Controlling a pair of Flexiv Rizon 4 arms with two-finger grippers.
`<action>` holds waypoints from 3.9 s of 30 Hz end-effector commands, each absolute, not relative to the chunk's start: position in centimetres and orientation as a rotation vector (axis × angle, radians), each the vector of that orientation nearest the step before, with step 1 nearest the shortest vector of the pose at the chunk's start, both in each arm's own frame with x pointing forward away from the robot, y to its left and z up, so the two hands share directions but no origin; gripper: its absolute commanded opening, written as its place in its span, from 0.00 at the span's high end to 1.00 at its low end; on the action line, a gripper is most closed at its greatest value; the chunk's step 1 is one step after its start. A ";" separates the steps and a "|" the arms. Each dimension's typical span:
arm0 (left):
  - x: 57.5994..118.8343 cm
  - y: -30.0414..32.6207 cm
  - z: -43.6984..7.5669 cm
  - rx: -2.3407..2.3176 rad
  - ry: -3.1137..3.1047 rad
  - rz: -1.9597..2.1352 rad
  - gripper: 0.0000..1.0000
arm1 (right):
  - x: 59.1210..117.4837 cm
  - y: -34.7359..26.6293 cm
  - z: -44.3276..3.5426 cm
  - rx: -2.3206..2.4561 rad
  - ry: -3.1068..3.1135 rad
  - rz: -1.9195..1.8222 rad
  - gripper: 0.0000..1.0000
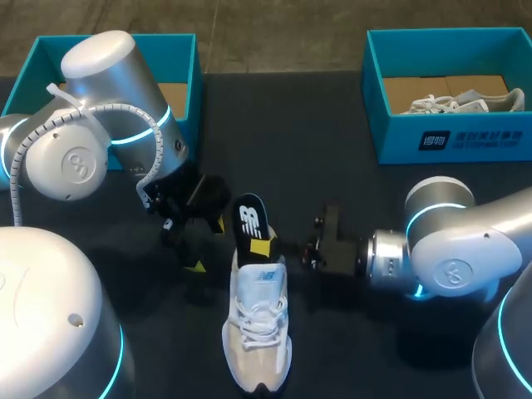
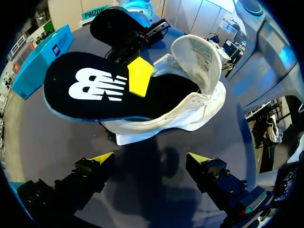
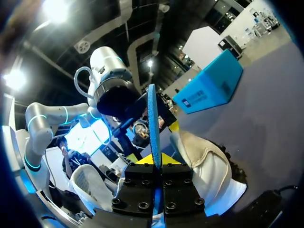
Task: Take the shoe out of the shoebox, open the shoe tongue, remove and reinsert the insole, then place the shoe into the shoebox
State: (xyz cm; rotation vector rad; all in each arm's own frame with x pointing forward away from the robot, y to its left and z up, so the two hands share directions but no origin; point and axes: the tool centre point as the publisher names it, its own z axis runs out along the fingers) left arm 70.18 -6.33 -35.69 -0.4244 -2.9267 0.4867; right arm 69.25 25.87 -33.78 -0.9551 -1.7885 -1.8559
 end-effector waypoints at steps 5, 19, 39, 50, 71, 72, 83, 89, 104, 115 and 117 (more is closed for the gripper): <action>70.0 -6.3 -35.7 -0.423 -2.930 0.487 0.00 | 68.4 26.1 -35.2 -1.006 -1.784 -1.810 1.00; 70.0 -6.3 -35.7 -0.423 -2.930 0.487 0.00 | 67.1 26.3 -34.9 -0.966 -1.782 -1.839 0.62; 70.0 -6.3 -35.7 -0.423 -2.930 0.487 0.00 | 68.4 26.2 -32.4 -0.882 -1.826 -1.892 0.58; 70.0 -6.3 -35.7 -0.423 -2.930 0.487 0.00 | 69.4 26.2 -32.8 -0.897 -1.818 -1.890 1.00; 70.0 -6.3 -35.7 -0.423 -2.930 0.487 0.00 | 66.9 26.1 -35.3 -1.053 -1.772 -1.861 1.00; 70.0 -6.3 -35.7 -0.423 -2.930 0.487 0.00 | 66.8 26.2 -35.4 -1.060 -1.769 -1.863 1.00; 70.0 -6.3 -35.7 -0.423 -2.930 0.487 0.00 | 67.0 26.2 -35.1 -1.065 -1.781 -1.898 0.61; 70.0 -6.3 -35.7 -0.423 -2.930 0.487 0.00 | 67.3 26.1 -33.8 -1.012 -1.812 -1.940 0.62; 70.0 -6.3 -35.7 -0.423 -2.930 0.487 0.00 | 68.1 25.8 -32.3 -0.993 -1.856 -1.992 0.65; 70.0 -6.3 -35.7 -0.423 -2.930 0.487 0.00 | 69.0 25.2 -32.8 -1.097 -1.849 -2.007 1.00; 70.0 -6.3 -35.7 -0.423 -2.930 0.487 0.00 | 69.0 25.2 -33.0 -1.113 -1.843 -1.996 1.00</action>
